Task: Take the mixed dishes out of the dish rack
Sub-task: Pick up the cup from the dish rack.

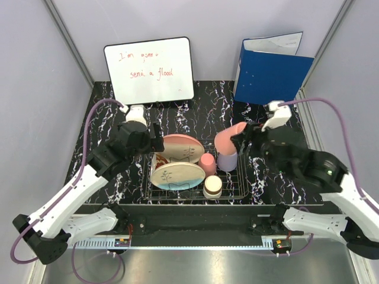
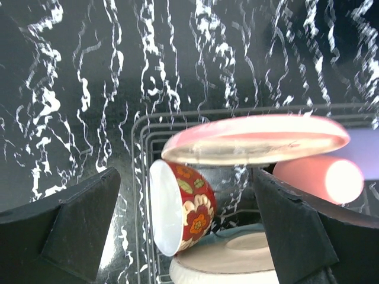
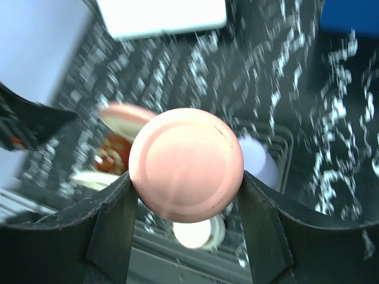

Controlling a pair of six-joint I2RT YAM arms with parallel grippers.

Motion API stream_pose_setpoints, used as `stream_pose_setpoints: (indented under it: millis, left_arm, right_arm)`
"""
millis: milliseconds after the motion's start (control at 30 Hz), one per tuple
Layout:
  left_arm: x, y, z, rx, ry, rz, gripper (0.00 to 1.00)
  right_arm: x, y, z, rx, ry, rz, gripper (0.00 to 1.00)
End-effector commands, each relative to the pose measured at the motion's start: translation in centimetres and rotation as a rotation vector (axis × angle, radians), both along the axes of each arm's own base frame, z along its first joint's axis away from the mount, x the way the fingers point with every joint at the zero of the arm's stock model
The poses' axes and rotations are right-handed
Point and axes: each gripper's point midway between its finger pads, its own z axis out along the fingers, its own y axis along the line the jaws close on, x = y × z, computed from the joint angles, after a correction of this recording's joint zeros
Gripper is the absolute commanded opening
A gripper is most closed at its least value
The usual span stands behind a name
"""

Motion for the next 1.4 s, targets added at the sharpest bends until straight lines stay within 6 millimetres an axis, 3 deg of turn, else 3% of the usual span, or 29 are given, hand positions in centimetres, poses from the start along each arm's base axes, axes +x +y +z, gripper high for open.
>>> stream_pose_setpoints:
  millis: [0, 33, 67, 100, 133, 167, 200, 300, 333, 367, 400, 433, 500, 533, 600, 633, 700, 833, 1000, 1167, 1267, 1367]
  left_arm:
    - [1.0, 1.0, 7.2, -0.115, -0.190, 0.084, 0.99]
    - [0.8, 1.1, 8.4, -0.149, -0.223, 0.081, 0.99]
    - [1.1, 0.7, 9.9, -0.198, -0.276, 0.069, 0.99]
    - [0.6, 0.8, 11.5, -0.255, -0.328, 0.054, 0.99]
    - [0.4, -0.6, 13.7, -0.347, -0.392, -0.014, 0.99]
    - [0.2, -1.2, 14.3, -0.392, -0.417, -0.059, 0.99]
    - [-1.4, -3.0, 15.9, -0.474, -0.444, -0.203, 0.99]
    - [-3.0, -5.1, 20.6, -0.655, -0.533, -0.376, 0.99]
    - [-3.1, -5.1, 21.3, -0.699, -0.532, -0.388, 0.99]
    - [-3.1, -5.4, 21.6, -0.722, -0.534, -0.418, 0.99]
    - [-4.2, -6.5, 21.9, -0.753, -0.522, -0.515, 0.99]
    - [-3.9, -6.3, 22.6, -0.807, -0.544, -0.527, 0.99]
    - [-4.5, -7.3, 22.5, -0.857, -0.521, -0.624, 0.99]
    - [-4.4, -7.4, 22.5, -0.889, -0.529, -0.642, 0.99]
    - [-4.7, -7.8, 22.6, -0.910, -0.546, -0.699, 0.99]
    - [-4.3, -7.8, 21.8, -0.942, -0.516, -0.699, 0.99]
    - [-4.7, -8.2, 21.6, -0.979, -0.522, -0.781, 0.99]
    - [-4.6, -8.5, 21.4, -1.074, -0.458, -0.850, 0.99]
    - [-3.9, -8.6, 21.1, -1.059, -0.457, -0.825, 0.99]
    - [-3.7, -8.8, 21.2, -1.075, -0.445, -0.837, 0.99]
    - [-4.0, -8.8, 21.4, -1.087, -0.449, -0.860, 0.91]
    - [-4.2, -9.0, 21.4, -1.086, -0.439, -0.880, 0.65]
  right_arm:
    - [0.3, -1.0, 5.1, 0.068, -0.142, -0.013, 0.00]
    - [0.7, -1.0, 4.9, 0.073, -0.159, -0.025, 0.00]
    - [1.1, -0.5, 6.3, 0.133, -0.207, -0.035, 0.00]
    - [1.5, -0.5, 6.6, 0.147, -0.224, -0.050, 0.00]
    - [1.9, -0.3, 6.4, 0.143, -0.237, -0.061, 0.00]
    - [2.4, 0.4, 7.4, 0.180, -0.264, -0.060, 0.00]
    - [2.6, 1.0, 7.8, 0.203, -0.272, -0.049, 0.00]
    - [2.6, 3.9, 9.5, 0.349, -0.299, 0.078, 0.00]
    - [3.5, 3.5, 11.1, 0.421, -0.341, 0.075, 0.00]
    - [3.7, 3.7, 11.7, 0.506, -0.326, 0.092, 0.00]
    - [3.2, 5.2, 11.1, 0.548, -0.296, 0.199, 0.00]
    - [4.1, 4.6, 12.6, 0.614, -0.342, 0.198, 0.00]
    - [3.6, 6.0, 12.1, 0.709, -0.295, 0.297, 0.00]
    - [3.3, 6.1, 13.6, 0.768, -0.349, 0.340, 0.00]
    - [2.8, 7.0, 12.8, 0.829, -0.321, 0.413, 0.00]
    - [2.4, 7.2, 14.1, 0.876, -0.372, 0.465, 0.00]
    - [1.5, 7.9, 14.7, 0.946, -0.379, 0.556, 0.00]
    - [1.8, 9.0, 14.0, 0.988, -0.356, 0.612, 0.00]
    - [1.9, 10.1, 13.7, 0.973, -0.333, 0.670, 0.00]
    - [3.1, 11.6, 11.7, 0.955, -0.247, 0.690, 0.00]
    - [3.7, 12.4, 10.6, 0.952, -0.208, 0.700, 0.00]
    - [4.2, 13.1, 9.9, 0.948, -0.177, 0.713, 0.00]
